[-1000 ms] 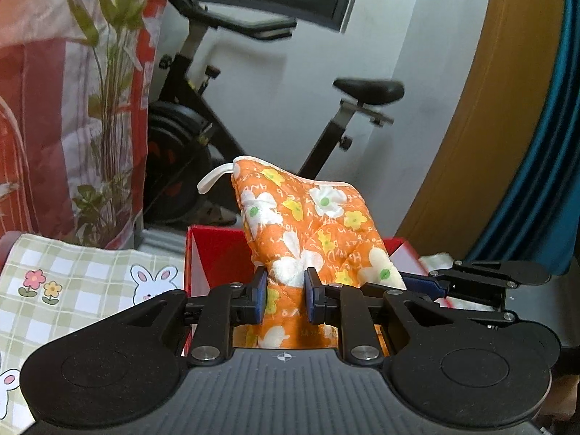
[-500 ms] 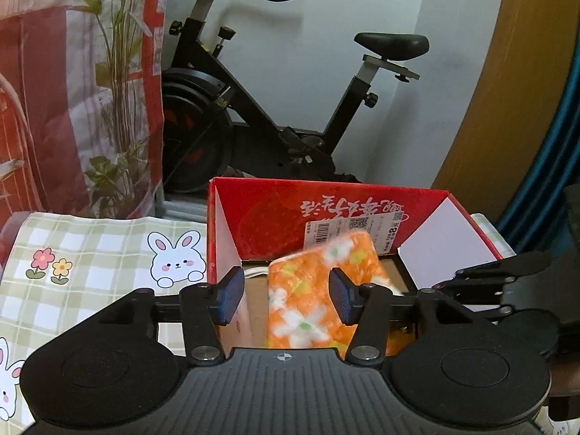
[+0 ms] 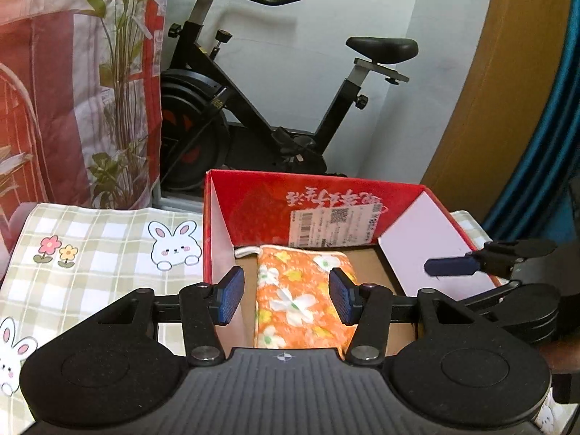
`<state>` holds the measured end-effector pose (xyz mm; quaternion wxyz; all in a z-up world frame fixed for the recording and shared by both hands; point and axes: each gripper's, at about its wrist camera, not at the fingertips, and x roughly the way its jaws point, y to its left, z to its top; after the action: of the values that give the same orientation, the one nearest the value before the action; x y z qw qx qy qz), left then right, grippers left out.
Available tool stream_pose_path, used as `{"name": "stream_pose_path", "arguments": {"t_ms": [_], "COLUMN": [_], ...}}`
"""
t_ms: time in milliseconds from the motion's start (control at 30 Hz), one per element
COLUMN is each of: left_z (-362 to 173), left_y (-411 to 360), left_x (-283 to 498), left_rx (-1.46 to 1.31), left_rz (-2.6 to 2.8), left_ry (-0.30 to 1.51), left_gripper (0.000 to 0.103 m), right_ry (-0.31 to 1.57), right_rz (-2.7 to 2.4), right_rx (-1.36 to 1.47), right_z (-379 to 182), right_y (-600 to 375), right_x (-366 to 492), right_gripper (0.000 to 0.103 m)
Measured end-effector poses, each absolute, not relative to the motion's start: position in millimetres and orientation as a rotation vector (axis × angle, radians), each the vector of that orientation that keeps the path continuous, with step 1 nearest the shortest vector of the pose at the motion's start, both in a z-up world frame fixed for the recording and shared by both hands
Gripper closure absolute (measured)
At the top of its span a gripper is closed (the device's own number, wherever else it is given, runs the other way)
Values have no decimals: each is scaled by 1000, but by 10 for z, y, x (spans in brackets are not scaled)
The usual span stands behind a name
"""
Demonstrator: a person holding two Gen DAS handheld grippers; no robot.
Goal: Organize soft objects
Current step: 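Move the left tool back and grasp the white face mask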
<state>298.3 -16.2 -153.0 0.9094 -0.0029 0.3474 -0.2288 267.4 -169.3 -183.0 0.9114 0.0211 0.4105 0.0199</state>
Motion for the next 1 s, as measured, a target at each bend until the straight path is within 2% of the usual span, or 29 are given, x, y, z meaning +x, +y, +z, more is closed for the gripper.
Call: {"name": "stream_pose_path", "arguments": {"t_ms": [333,400,467,533,567,767,1000], "left_z": [-1388,-1375,-1360,-1345,-1339,-1393,-1603], "left_y": [152,255,355,420,443,476,382], "left_x": [2345,2199,2055,1924,1857,1587,1451], "left_rx": [4,-9,-17,-18,-19,-19,26], "left_rz": [-465,-465,-461,-449,-446,-480,-489], "left_ry": [684,663,631,593,574,544,567], "left_gripper": [49,46,26,12,8,7,7], "right_ry": [733,693,651,607,589,515,526], "right_rz": [84,95,113,122,117,101,81], "right_rx": [55,81,112,114,104,81,96], "right_z": [-1481,-1427,-1390,-1371,-1368,-1464,-1711], "right_y": [-1482,-1470,-1468,-1439,-1411,-1306,-1260], "right_x": [1934,1763,1594,1419,1345,965,762], "right_gripper": [34,34,32,25,19,18,18]}}
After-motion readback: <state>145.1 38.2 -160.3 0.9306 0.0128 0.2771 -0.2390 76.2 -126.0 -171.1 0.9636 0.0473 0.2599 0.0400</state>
